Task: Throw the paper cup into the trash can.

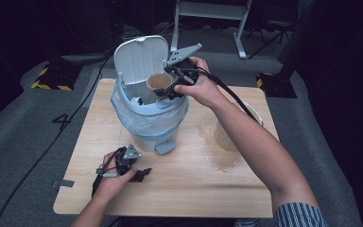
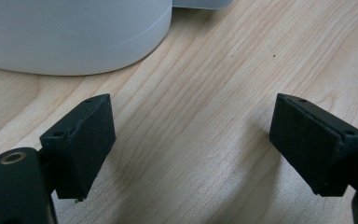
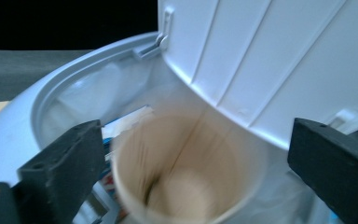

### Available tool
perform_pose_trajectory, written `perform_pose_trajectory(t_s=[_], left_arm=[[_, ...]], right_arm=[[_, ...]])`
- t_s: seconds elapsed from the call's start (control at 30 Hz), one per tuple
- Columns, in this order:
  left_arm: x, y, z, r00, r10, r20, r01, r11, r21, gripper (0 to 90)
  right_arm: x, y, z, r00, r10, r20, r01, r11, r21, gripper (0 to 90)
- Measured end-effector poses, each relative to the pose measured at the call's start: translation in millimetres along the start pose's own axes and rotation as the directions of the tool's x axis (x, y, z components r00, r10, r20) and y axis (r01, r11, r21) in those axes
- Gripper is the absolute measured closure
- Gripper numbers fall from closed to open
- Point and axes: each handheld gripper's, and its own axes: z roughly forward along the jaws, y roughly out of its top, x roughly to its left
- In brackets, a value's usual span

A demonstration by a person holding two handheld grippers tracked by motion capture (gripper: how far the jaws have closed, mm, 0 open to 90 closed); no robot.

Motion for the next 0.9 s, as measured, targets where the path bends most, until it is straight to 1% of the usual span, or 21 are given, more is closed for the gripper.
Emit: perform_pose_trajectory(t_s=[0.03,0.07,0.1,0.13,0.17,0.2,0.23,0.27,0.3,0.33,0.37,0.4,0.47,0.53,0.6,0.63,0.7,0.73,0.9], left_arm=[[0.2,0.1,-0.1,1.0,0.003,-0.003,-0.003,1.0,-0.001,14.6],[0.3,0.1,-0.1,1.0,0.004,-0.004,-0.004,1.0,-0.001,14.6],[0.2,0.1,-0.1,1.0,0.003,-0.003,-0.003,1.0,-0.001,14.6],[-0.1,0.0,0.1,1.0,-0.001,0.002,0.001,1.0,0.0,14.6],[0.0,0.0,0.0,1.0,0.0,0.0,0.0,1.0,0.0,14.6],[0.0,0.0,0.0,1.0,0.0,0.0,0.0,1.0,0.0,14.6],[0.1,0.0,0.0,1.0,0.002,-0.001,-0.002,1.0,-0.001,14.6],[0.2,0.1,-0.1,1.0,0.004,-0.004,-0.004,1.0,-0.001,14.6],[-0.1,0.0,0.1,1.0,-0.001,0.003,0.001,1.0,0.0,14.6],[0.1,0.0,0.0,1.0,0.001,-0.001,-0.001,1.0,0.0,14.6],[0.3,0.1,-0.2,1.0,0.005,-0.005,-0.005,1.0,-0.001,14.6],[-0.2,-0.1,0.2,1.0,-0.004,0.004,0.004,1.0,0.0,14.6],[0.2,-0.2,-0.2,1.0,0.001,0.002,-0.001,1.0,0.0,14.6],[1.1,-1.1,-1.3,1.0,0.005,-0.001,-0.005,1.0,0.001,14.6],[2.0,-2.5,-2.6,1.0,0.002,-0.003,-0.002,1.0,0.001,14.6],[2.7,-3.7,-3.8,1.0,-0.001,-0.005,0.001,1.0,0.001,14.6],[4.3,-5.6,-5.7,1.0,-0.005,-0.006,0.005,1.0,0.002,14.6],[5.4,-6.2,-6.4,1.0,-0.001,-0.009,0.001,1.0,0.001,14.6],[8.0,-8.3,-8.6,1.0,0.0,-0.009,0.0,1.0,0.002,14.6]], right_arm=[[0.5,1.6,-1.8,1.0,-0.003,0.005,0.003,1.0,-0.008,14.5],[0.5,3.0,-4.1,1.0,0.007,-0.001,-0.007,1.0,-0.02,23.2],[0.5,3.9,-6.2,1.0,0.009,-0.001,-0.009,0.999,-0.03,22.4],[0.6,4.3,-8.3,1.0,0.004,0.0,-0.004,0.999,-0.033,12.5],[0.6,4.5,-9.9,1.0,-0.001,0.002,0.001,0.999,-0.034,8.6],[0.5,4.5,-12.4,0.9999,-0.009,0.004,0.009,0.999,-0.035,10.2],[0.3,4.3,-16.2,0.9999,-0.01,0.004,0.01,0.999,-0.045,17.9],[0.0,4.2,-20.5,1.0,-0.004,0.002,0.004,0.999,-0.054,21.1],[0.2,4.0,-23.2,1.0,-0.002,0.005,0.002,0.998,-0.057,15.1],[0.5,3.6,-26.9,1.0,-0.002,0.009,0.002,0.998,-0.06,13.0],[0.7,3.1,-30.9,0.9999,0.002,0.017,-0.001,0.998,-0.065,18.3],[1.1,2.5,-35.3,0.9998,0.005,0.019,-0.004,0.998,-0.07,20.1],[1.4,1.5,-43.9,0.9994,0.017,0.03,-0.015,0.997,-0.07,17.0],[1.6,0.0,-53.1,0.9985,0.031,0.045,-0.028,0.997,-0.074,17.4],[2.1,-2.8,-63.9,0.998,0.036,0.052,-0.032,0.997,-0.077,18.2],[2.3,-3.5,-66.3,0.9978,0.039,0.053,-0.035,0.997,-0.074,18.1],[3.0,-7.6,-76.6,0.9972,0.041,0.062,-0.037,0.997,-0.065,18.8],[3.4,-9.6,-81.0,0.9966,0.046,0.069,-0.041,0.997,-0.065,19.1],[5.6,-20.6,-100.2,0.993,0.062,0.1,-0.056,0.997,-0.059,19.5]])
